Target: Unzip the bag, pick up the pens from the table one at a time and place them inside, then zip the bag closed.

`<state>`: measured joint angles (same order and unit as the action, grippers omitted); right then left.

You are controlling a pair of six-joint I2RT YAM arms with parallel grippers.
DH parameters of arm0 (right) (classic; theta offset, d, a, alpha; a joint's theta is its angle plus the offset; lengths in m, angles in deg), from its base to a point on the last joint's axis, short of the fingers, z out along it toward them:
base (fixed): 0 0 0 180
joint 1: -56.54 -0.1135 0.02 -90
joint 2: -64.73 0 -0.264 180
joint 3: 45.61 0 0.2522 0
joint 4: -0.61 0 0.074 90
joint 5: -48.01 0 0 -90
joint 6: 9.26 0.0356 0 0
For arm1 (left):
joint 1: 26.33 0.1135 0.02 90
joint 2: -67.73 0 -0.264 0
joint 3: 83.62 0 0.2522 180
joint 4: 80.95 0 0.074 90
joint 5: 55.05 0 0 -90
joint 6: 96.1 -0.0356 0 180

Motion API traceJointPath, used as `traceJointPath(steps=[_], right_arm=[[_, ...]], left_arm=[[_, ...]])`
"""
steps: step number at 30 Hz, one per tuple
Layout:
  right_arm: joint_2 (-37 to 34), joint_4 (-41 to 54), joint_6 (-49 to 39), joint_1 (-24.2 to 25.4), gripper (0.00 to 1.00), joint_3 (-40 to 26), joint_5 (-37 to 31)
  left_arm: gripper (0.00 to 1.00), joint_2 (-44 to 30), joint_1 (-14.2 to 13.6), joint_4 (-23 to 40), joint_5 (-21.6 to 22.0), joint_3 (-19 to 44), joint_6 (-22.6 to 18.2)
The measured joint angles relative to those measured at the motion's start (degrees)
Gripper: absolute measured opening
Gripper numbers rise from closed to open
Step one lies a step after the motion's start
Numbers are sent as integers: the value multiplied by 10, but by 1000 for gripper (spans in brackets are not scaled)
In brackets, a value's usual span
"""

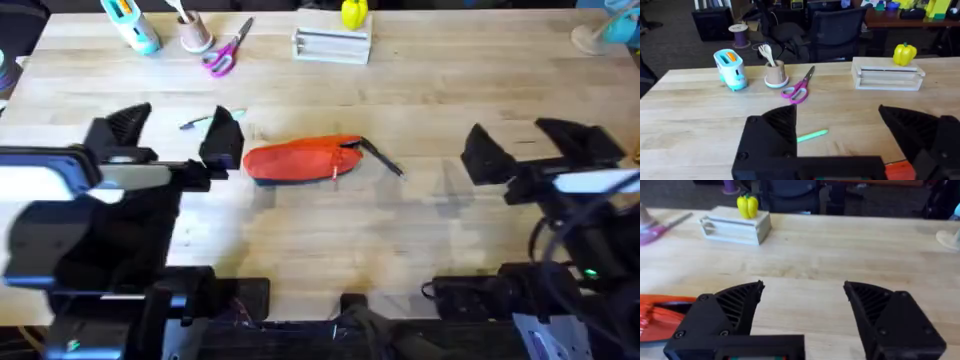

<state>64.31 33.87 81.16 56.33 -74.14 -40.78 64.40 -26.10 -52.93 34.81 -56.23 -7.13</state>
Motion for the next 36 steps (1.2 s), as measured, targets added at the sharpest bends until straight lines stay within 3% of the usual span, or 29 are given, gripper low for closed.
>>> traceJointPath(steps=[10, 19, 29, 33, 36], right_arm=[[-106, 161, 0, 0, 994, -193, 3], [-262, 262, 0, 0, 994, -338, 37], [-416, 403, 0, 0, 994, -487, 45], [-465, 440, 0, -2, 994, -535, 48], [-491, 455, 0, -12, 994, -554, 58]], left_arm=[[992, -171, 0, 146, -1, 230, -66], [991, -334, 0, 269, 0, 413, -83], [990, -436, 0, 378, -1, 503, -97], [991, -461, 0, 409, -1, 509, -124], [993, -478, 0, 433, -8, 509, -167]])
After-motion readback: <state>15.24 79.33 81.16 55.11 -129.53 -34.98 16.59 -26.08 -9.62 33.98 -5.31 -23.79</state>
